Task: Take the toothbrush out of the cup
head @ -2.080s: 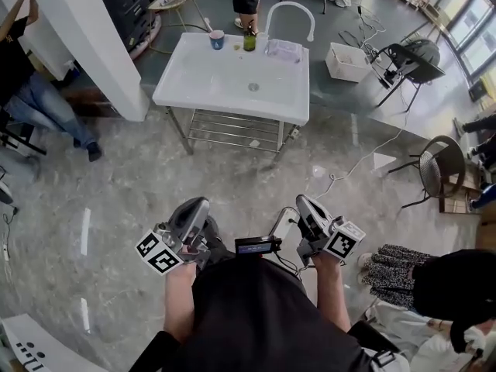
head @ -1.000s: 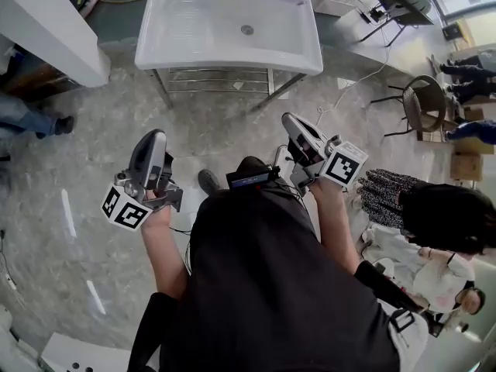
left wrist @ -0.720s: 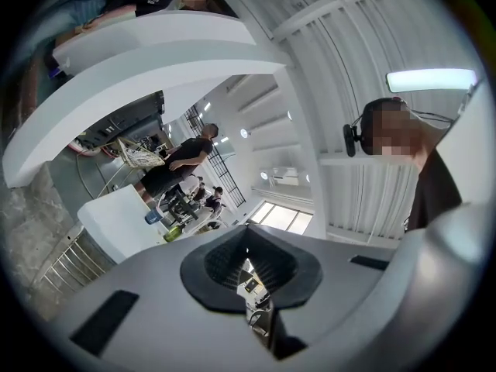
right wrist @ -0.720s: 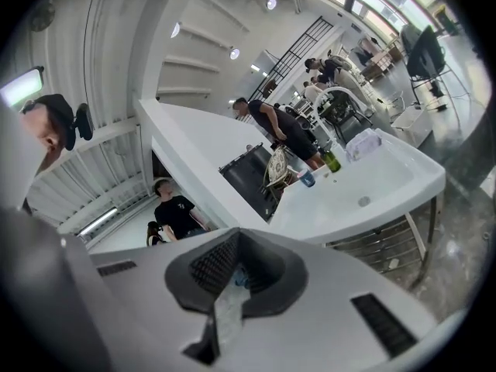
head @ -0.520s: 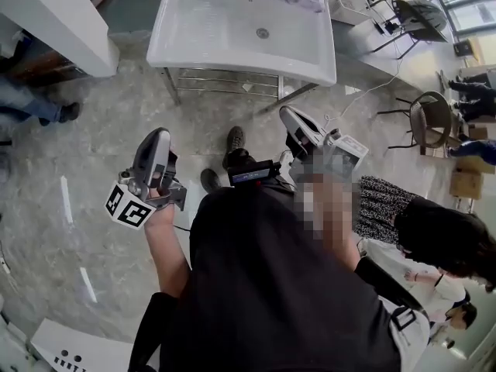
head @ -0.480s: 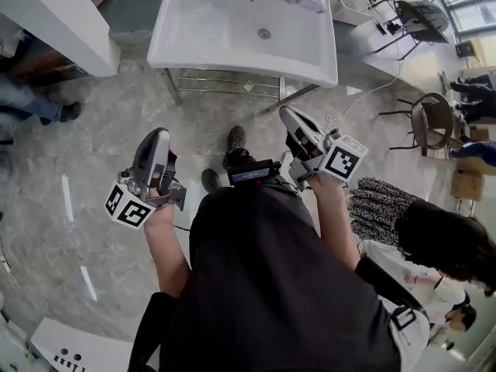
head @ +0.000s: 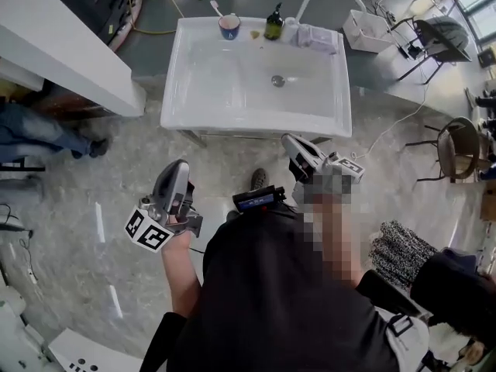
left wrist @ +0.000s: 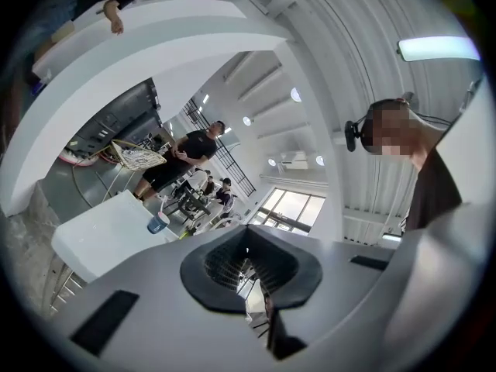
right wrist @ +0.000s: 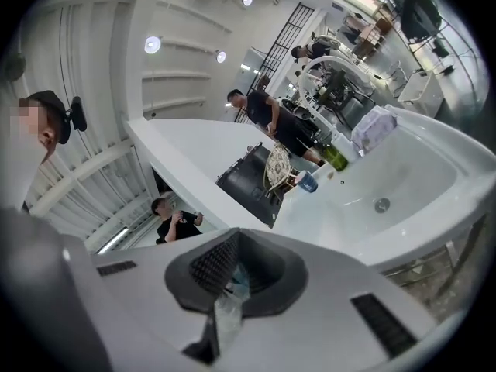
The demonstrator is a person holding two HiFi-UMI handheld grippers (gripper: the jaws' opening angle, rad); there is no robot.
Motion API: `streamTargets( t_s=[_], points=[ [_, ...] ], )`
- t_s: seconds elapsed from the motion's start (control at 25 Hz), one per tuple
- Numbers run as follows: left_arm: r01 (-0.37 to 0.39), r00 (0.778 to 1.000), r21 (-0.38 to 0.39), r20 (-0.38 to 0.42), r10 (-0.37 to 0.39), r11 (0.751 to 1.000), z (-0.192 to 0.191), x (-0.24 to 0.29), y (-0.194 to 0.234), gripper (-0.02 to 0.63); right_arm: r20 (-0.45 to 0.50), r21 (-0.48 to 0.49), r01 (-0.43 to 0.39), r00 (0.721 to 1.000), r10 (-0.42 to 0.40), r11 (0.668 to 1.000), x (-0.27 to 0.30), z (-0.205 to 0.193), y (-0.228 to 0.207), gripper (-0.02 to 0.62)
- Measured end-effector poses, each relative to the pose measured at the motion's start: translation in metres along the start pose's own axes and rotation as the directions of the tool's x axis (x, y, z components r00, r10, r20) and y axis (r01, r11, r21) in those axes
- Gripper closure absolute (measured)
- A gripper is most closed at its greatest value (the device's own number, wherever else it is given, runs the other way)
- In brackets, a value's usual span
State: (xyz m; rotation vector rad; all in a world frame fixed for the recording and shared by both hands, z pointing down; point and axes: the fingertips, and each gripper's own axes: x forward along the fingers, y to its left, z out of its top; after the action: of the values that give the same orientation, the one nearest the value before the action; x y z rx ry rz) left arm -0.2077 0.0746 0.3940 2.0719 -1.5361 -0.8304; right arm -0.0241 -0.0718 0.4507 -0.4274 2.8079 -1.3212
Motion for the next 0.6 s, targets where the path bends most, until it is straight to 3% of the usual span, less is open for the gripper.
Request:
streamTargets(
  t_s=[0.24,0.6],
  points=[
    [0.029,0.997,0.014,-0.077,-0.028,0.999,-0.015,0.091,0.005,0.598,0.018,0.034,-0.009,1.0,0.009,0.999,0.002,0.048,-0.05,0.589],
    [0.054,0.984,0.011,-0.17,-0.052,0.998,-0.035,0.161,0.008,0.598,0.06,0.07,0.011,0.998,-0.015,0.997,-0.012,0.082,-0.095,0.589]
  ],
)
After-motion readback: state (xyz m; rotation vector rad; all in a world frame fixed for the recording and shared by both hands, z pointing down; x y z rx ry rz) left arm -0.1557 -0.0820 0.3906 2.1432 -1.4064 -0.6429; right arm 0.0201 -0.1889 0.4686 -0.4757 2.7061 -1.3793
